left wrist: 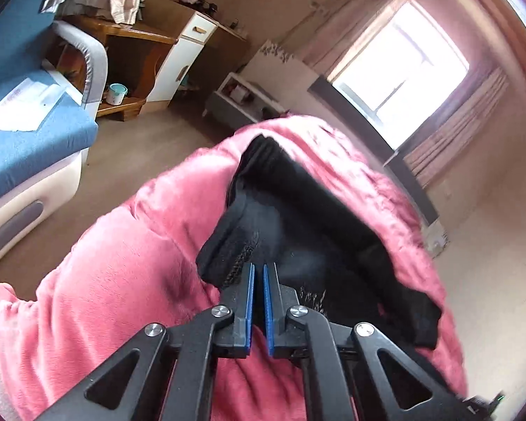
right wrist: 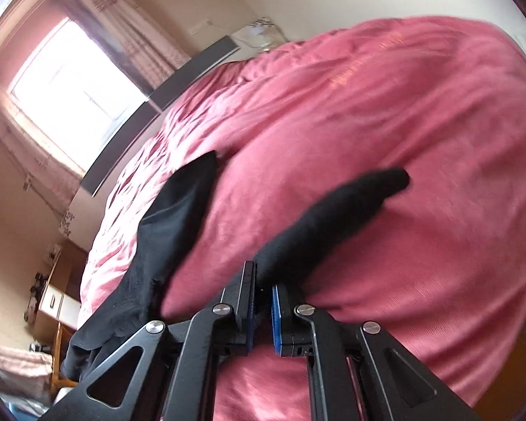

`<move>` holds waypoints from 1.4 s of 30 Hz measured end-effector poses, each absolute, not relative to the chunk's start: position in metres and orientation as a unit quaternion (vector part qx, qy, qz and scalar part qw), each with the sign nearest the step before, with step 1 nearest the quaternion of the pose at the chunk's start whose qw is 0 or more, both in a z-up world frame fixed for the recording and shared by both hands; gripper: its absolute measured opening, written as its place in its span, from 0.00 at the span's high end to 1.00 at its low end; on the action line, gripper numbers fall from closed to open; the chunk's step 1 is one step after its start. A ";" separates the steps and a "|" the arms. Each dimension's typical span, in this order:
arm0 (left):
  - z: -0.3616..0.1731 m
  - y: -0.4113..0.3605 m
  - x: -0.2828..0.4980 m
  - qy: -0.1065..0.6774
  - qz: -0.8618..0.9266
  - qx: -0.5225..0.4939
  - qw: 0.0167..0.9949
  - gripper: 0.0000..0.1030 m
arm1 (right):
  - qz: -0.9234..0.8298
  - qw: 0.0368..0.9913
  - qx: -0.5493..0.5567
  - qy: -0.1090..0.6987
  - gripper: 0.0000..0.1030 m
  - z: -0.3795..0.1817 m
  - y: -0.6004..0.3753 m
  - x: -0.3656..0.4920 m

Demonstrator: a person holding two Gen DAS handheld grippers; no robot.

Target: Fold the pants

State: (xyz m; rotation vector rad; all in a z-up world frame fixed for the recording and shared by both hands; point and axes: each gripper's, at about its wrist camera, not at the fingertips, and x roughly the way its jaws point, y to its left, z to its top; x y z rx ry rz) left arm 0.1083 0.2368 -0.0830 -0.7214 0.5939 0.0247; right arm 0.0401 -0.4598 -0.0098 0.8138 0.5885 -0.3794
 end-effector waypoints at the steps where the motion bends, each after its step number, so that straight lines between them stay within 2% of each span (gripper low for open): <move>1: -0.078 0.244 0.102 0.279 0.025 -0.348 0.895 1.00 | -0.188 0.854 0.391 0.288 0.92 -0.019 -0.461 0.038; 4: -0.077 0.254 0.095 0.295 0.040 -0.331 0.895 0.98 | -0.191 0.846 0.394 0.305 0.92 -0.042 -0.458 0.037; 5: -0.079 0.252 0.093 0.307 0.043 -0.316 0.897 0.95 | -0.191 0.849 0.384 0.310 0.88 -0.047 -0.455 0.039; 6: -0.083 0.249 0.093 0.313 0.044 -0.307 0.898 0.82 | -0.185 0.852 0.377 0.314 0.87 -0.049 -0.452 0.041; 7: -0.086 0.245 0.092 0.319 0.044 -0.305 0.896 0.65 | -0.178 0.853 0.376 0.317 0.84 -0.051 -0.450 0.041; 9: -0.096 0.238 0.089 0.328 0.026 -0.320 0.889 0.58 | -0.154 0.849 0.393 0.319 0.50 -0.054 -0.450 0.042; 11: -0.108 0.227 0.099 0.352 0.006 -0.335 0.874 0.52 | -0.137 0.844 0.412 0.315 0.44 -0.059 -0.449 0.043; 16: -0.140 0.198 0.130 0.425 -0.021 -0.347 0.836 0.49 | -0.130 0.837 0.423 0.321 0.45 -0.066 -0.447 0.045; 19: -0.153 0.195 0.151 0.432 0.014 -0.349 0.831 0.49 | -0.137 0.826 0.439 0.326 0.47 -0.075 -0.448 0.057; 20: -0.157 0.195 0.157 0.433 0.024 -0.356 0.828 0.50 | -0.138 0.819 0.450 0.328 0.57 -0.080 -0.450 0.059; 21: -0.161 0.197 0.161 0.435 0.031 -0.371 0.820 0.62 | -0.137 0.814 0.458 0.330 0.71 -0.083 -0.452 0.059; 22: -0.163 0.198 0.164 0.433 0.032 -0.389 0.812 0.82 | -0.139 0.807 0.467 0.335 0.76 -0.087 -0.455 0.062; 24: -0.158 0.199 0.166 0.428 0.038 -0.408 0.805 0.86 | -0.144 0.798 0.474 0.344 0.91 -0.087 -0.458 0.067; 31: -0.051 0.198 0.118 0.323 -0.020 -0.356 0.876 0.89 | -0.116 0.855 0.419 0.284 0.93 -0.010 -0.462 0.059; 34: -0.033 0.217 0.088 0.307 -0.021 -0.356 0.882 0.89 | -0.107 0.863 0.408 0.277 0.93 0.004 -0.463 0.049; 37: -0.052 0.239 0.066 0.335 -0.010 -0.348 0.876 0.88 | -0.100 0.860 0.403 0.296 0.93 -0.009 -0.462 0.040; 42: -0.132 0.242 0.056 0.412 0.014 -0.336 0.847 0.87 | -0.115 0.818 0.405 0.392 0.90 -0.078 -0.458 0.029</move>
